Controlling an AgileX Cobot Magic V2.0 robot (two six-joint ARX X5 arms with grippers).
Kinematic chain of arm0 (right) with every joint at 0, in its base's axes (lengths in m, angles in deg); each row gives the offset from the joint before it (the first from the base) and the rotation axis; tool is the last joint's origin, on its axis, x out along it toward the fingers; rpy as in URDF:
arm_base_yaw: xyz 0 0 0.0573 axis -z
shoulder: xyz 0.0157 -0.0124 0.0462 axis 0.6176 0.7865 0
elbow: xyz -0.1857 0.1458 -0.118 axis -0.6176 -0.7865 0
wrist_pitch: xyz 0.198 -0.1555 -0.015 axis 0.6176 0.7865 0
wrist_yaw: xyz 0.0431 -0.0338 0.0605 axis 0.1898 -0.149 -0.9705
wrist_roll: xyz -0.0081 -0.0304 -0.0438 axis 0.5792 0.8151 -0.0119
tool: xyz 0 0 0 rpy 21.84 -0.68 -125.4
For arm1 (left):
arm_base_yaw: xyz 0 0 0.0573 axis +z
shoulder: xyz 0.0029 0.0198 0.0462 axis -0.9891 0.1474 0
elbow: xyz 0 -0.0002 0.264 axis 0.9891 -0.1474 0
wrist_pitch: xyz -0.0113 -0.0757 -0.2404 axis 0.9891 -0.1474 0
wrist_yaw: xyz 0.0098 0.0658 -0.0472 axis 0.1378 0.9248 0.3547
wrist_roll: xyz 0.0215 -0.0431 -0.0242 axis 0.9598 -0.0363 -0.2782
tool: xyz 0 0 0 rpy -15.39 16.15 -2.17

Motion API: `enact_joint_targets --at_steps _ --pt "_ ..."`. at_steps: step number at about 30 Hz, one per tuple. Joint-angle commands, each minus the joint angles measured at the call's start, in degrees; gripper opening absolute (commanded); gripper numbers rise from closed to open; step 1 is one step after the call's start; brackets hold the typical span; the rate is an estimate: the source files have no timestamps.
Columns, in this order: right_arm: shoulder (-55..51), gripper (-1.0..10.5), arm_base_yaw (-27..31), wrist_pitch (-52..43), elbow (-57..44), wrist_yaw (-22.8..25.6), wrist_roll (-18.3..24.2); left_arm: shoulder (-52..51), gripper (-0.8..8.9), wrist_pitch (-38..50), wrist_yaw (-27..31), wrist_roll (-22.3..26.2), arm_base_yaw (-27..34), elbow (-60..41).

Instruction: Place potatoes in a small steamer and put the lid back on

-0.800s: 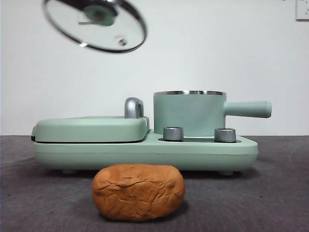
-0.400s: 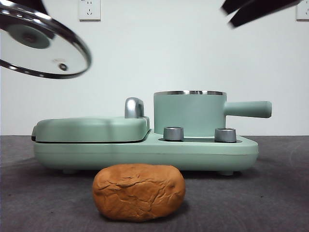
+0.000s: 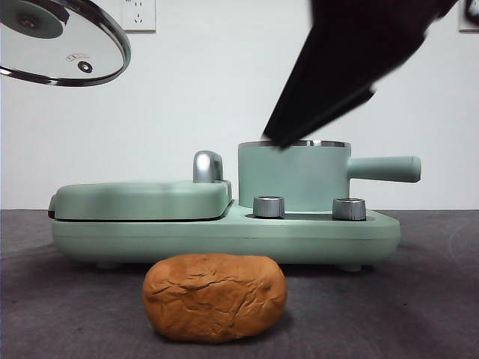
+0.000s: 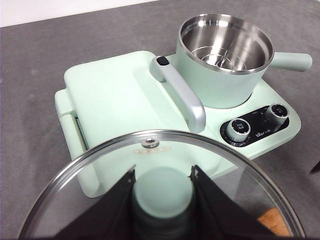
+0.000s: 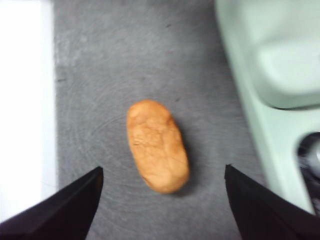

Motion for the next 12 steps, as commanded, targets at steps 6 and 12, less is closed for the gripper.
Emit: enact_joint_targets --at_steps 6,12 --pt "10.1 3.8 -3.1 -4.2 1.0 1.6 2.6 -0.1 0.09 1.4 0.2 -1.2 -0.2 1.0" --pt "15.6 3.8 -3.1 -7.2 1.0 1.6 2.8 -0.1 0.09 1.5 0.2 -1.2 -0.2 1.0"
